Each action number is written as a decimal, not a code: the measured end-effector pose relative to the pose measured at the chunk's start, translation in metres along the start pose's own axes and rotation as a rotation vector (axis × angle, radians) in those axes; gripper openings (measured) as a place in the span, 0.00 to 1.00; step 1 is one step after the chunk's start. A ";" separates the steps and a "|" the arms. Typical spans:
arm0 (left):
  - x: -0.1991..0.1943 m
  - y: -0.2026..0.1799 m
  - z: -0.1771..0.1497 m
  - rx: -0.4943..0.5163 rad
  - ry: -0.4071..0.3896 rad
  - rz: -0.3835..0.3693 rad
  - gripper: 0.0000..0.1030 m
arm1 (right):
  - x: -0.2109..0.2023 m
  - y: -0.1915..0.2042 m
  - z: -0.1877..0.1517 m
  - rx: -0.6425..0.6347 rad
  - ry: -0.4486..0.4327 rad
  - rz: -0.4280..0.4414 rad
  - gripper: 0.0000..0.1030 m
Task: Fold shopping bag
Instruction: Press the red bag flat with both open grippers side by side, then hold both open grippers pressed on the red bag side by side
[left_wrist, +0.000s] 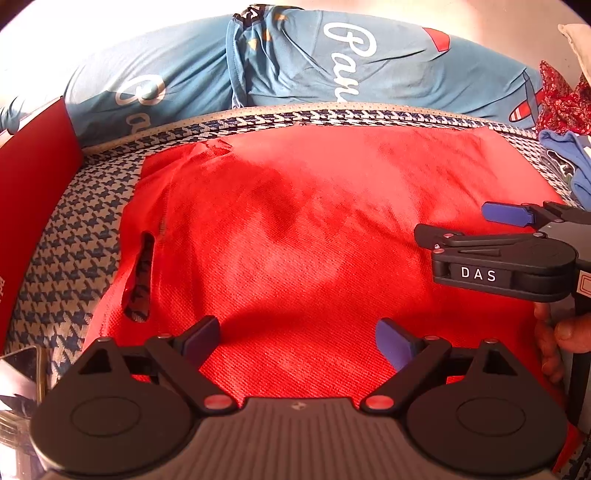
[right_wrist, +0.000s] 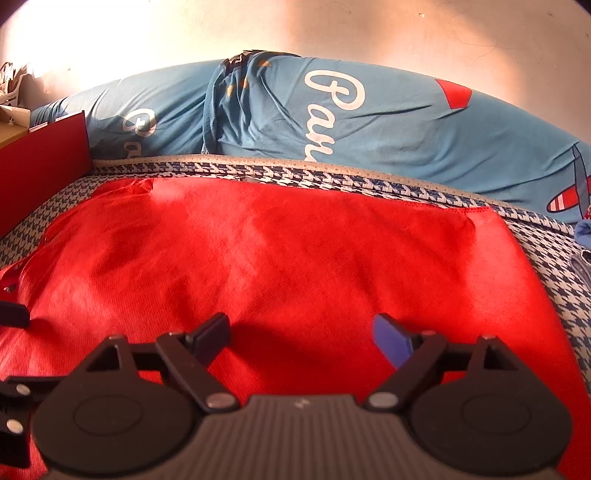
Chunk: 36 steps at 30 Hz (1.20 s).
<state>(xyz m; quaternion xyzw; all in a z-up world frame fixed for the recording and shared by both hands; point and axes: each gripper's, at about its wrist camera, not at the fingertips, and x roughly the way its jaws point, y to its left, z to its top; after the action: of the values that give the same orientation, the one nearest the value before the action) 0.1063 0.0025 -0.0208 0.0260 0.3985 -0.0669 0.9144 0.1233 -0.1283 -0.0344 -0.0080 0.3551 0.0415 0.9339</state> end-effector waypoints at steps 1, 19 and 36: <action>0.000 0.000 0.000 0.000 0.000 0.000 0.89 | -0.001 0.001 0.001 -0.003 0.000 0.002 0.85; -0.002 -0.003 0.001 0.007 -0.002 -0.003 0.89 | -0.004 0.015 0.001 -0.036 0.005 0.092 0.77; -0.001 -0.007 0.001 0.020 -0.007 -0.017 0.89 | -0.003 0.016 -0.001 -0.039 0.006 0.093 0.80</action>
<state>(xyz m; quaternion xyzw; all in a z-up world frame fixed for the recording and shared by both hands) 0.1056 -0.0040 -0.0197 0.0317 0.3946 -0.0787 0.9149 0.1191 -0.1125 -0.0325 -0.0095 0.3570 0.0919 0.9295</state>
